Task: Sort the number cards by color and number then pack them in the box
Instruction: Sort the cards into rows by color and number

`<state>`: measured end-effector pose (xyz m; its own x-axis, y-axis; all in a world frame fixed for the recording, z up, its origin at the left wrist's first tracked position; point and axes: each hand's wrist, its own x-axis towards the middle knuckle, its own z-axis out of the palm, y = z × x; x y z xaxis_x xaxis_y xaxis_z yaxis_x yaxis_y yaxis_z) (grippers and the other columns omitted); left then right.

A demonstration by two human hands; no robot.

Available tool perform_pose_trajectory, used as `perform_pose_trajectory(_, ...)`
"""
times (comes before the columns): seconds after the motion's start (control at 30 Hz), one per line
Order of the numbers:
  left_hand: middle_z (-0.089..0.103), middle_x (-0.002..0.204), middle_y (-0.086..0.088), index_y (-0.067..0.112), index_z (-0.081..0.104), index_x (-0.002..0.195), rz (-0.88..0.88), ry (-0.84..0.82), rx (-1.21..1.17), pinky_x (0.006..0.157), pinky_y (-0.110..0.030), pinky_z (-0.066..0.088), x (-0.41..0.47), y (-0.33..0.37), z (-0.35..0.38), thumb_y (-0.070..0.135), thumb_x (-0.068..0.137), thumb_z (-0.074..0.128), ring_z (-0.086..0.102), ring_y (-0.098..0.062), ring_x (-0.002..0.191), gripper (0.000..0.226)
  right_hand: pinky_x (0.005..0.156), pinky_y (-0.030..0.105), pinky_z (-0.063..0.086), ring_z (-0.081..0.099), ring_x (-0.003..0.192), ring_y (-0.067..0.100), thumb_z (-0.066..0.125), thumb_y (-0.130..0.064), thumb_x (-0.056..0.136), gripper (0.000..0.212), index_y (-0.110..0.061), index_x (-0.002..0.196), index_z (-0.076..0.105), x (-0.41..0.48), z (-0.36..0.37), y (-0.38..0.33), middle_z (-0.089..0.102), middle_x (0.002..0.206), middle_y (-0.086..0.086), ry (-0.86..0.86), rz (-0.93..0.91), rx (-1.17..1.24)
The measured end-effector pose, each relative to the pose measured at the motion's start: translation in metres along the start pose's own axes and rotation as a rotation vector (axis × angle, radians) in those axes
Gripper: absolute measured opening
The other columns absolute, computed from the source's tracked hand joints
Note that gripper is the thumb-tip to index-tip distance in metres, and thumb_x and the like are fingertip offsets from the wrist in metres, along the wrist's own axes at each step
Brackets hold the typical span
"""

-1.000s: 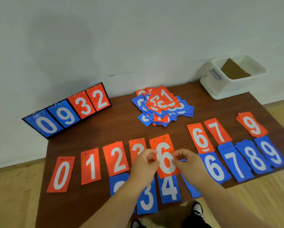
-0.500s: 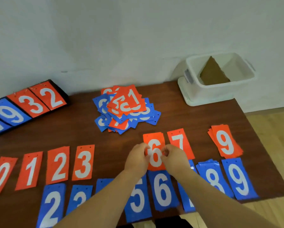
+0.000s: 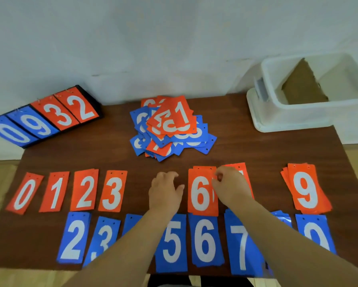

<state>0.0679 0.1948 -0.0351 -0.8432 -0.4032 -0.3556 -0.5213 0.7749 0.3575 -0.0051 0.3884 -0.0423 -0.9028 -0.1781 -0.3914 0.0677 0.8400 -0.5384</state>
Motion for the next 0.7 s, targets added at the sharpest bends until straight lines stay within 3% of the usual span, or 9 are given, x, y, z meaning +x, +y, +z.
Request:
perform_pose_trajectory(0.1,0.049,0.134,0.002,0.034,0.053,0.136,-0.059,0.076,-0.019,0.099,-0.036,0.049,0.023,-0.021,-0.031,0.046,0.095,0.065,0.049,-0.020,0.126,0.044,0.074,0.029,0.054,0.060,0.091,0.014,0.065,-0.027,0.094,0.022,-0.025,0.115,0.067,0.021,-0.010,-0.019,0.058,0.118,-0.001,0.025,-0.010,-0.010)
perform_pose_trajectory(0.2,0.046,0.140,-0.003,0.030,0.051,0.139,-0.116,0.116,-0.050,0.103,-0.039,0.047,0.058,-0.049,-0.060,0.046,0.093,0.067,0.047,-0.025,0.130,0.051,0.091,0.037,0.054,0.059,0.111,0.022,0.071,-0.029,0.089,0.028,-0.024,0.117,0.067,0.046,-0.014,-0.034,0.057,0.125,0.003,0.056,0.007,-0.017)
perform_pose_trajectory(0.3,0.045,0.143,-0.004,0.028,0.048,0.143,-0.143,0.117,-0.039,0.102,-0.042,0.048,0.096,-0.072,-0.083,0.046,0.091,0.071,0.047,-0.026,0.131,0.060,0.097,0.040,0.051,0.056,0.117,0.028,0.075,-0.029,0.085,0.037,-0.021,0.120,0.065,0.075,-0.015,-0.044,0.055,0.128,0.008,0.096,0.031,-0.045)
perform_pose_trajectory(0.47,0.047,0.141,-0.004,0.027,0.047,0.143,-0.071,0.078,-0.022,0.100,-0.044,0.049,0.156,-0.095,-0.096,0.035,0.087,0.078,0.048,-0.028,0.130,0.064,0.098,0.042,0.048,0.052,0.122,0.033,0.081,-0.034,0.081,0.049,-0.019,0.123,0.060,0.124,-0.010,-0.050,0.049,0.139,0.009,0.084,0.050,-0.141)
perform_pose_trajectory(0.63,0.048,0.141,-0.001,0.029,0.045,0.143,0.045,-0.010,0.039,0.100,-0.046,0.050,0.190,-0.108,-0.089,0.032,0.080,0.083,0.048,-0.028,0.126,0.073,0.112,0.046,0.037,0.033,0.144,0.035,0.083,-0.034,0.082,0.062,-0.019,0.134,0.054,0.158,-0.003,-0.063,0.031,0.161,0.006,0.008,-0.007,-0.221)
perform_pose_trajectory(0.7,0.050,0.138,-0.001,0.032,0.043,0.143,0.065,-0.031,0.045,0.099,-0.047,0.051,0.198,-0.110,-0.088,0.034,0.079,0.085,0.049,-0.027,0.124,0.077,0.108,0.045,0.040,0.036,0.140,0.034,0.084,-0.038,0.080,0.060,-0.022,0.130,0.055,0.167,0.000,-0.069,0.042,0.152,0.002,-0.012,-0.042,-0.280)
